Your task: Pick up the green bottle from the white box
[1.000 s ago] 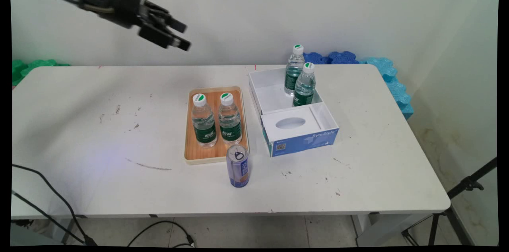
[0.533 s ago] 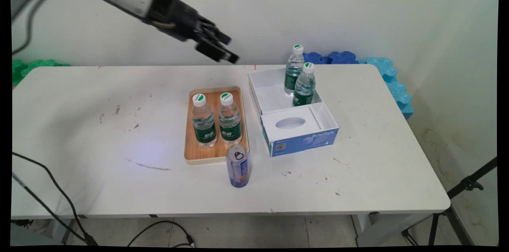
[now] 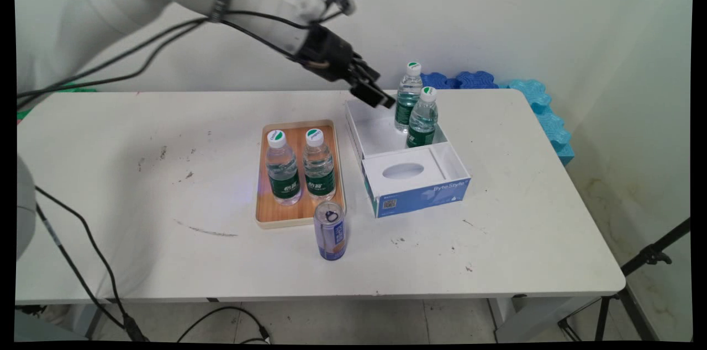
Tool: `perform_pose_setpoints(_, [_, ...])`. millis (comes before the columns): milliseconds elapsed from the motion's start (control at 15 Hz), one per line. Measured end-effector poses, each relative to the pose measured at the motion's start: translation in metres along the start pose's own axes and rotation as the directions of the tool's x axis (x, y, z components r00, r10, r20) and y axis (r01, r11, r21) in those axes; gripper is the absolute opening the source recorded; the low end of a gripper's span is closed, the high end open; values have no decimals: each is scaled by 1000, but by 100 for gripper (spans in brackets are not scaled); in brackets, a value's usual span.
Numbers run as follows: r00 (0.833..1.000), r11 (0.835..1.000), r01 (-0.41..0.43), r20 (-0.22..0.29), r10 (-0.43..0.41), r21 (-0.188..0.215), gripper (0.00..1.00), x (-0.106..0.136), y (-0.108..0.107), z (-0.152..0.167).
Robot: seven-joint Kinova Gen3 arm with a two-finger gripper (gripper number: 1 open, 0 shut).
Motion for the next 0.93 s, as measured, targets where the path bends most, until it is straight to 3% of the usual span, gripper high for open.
perform_pose_setpoints(467, [1000, 1000, -5, 14, 5, -13, 100, 5, -2, 73])
perform_pose_setpoints(933, [1000, 1000, -25, 10, 25, -16, 100, 2, -3, 116])
